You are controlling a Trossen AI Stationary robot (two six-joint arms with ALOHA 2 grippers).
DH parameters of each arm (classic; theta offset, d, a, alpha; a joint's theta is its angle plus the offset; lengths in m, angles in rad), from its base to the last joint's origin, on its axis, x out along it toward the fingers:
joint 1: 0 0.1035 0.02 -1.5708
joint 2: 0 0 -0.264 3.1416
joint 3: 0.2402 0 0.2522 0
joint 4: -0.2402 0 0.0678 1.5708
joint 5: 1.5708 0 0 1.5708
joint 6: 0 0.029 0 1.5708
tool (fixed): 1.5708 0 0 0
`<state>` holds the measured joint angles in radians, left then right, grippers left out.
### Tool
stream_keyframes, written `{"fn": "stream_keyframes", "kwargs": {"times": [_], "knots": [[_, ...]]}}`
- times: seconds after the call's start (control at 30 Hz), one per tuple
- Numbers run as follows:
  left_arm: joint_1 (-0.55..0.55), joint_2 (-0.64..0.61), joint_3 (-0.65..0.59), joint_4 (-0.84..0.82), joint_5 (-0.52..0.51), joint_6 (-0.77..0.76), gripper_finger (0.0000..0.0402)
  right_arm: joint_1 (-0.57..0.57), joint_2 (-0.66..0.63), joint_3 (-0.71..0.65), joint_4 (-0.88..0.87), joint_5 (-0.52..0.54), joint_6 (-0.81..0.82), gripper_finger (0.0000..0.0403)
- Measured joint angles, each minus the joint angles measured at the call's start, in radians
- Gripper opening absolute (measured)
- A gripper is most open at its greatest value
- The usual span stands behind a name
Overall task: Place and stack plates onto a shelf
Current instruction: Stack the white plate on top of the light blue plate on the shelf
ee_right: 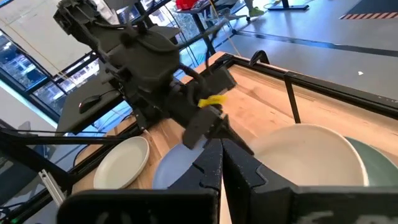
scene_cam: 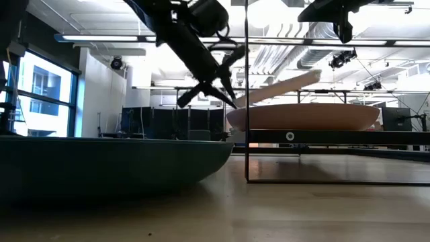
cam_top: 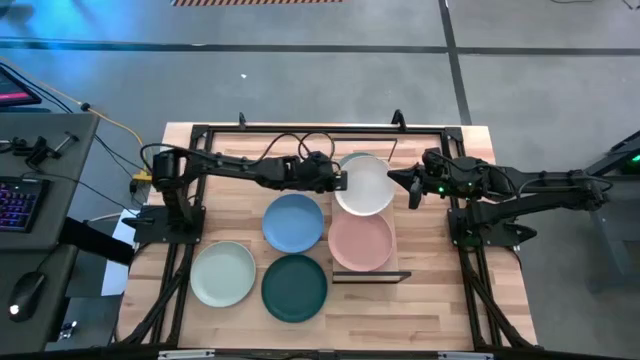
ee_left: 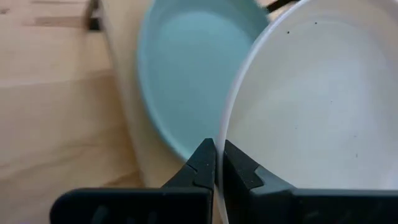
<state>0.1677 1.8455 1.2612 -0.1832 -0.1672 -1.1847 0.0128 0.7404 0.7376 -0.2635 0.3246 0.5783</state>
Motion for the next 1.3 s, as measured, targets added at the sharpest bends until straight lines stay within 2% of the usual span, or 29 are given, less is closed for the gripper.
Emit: {"fn": "stream_keyframes", "kwargs": {"times": [0.1,0.33,0.57,0.8,1.1,1.3], "knots": [[0.004,0.025,0.006,-0.001,-0.007,-0.014,0.0,0.0,0.0,0.0,-0.002,0.0,-0.002,0.0],[0.006,0.033,0.006,0.005,-0.103,-0.015,0.0001,0.0,0.0,0.0,-0.003,0.0,-0.002,0.0],[0.016,0.033,0.006,0.013,-0.123,0.002,0.0004,0.0,0.0,0.0,-0.003,0.001,-0.002,0.0],[0.018,0.044,0.007,0.088,-0.137,0.043,0.0015,0.0,0.0,0.0,-0.003,0.001,-0.002,0.0],[0.022,0.09,0.007,0.084,-0.107,0.037,0.0016,0.0,0.0,0.0,-0.004,0.001,0.009,0.0],[0.025,0.087,0.007,0.085,-0.148,0.054,0.0017,0.0,0.0,0.0,-0.005,0.001,0.009,0.0]]}}
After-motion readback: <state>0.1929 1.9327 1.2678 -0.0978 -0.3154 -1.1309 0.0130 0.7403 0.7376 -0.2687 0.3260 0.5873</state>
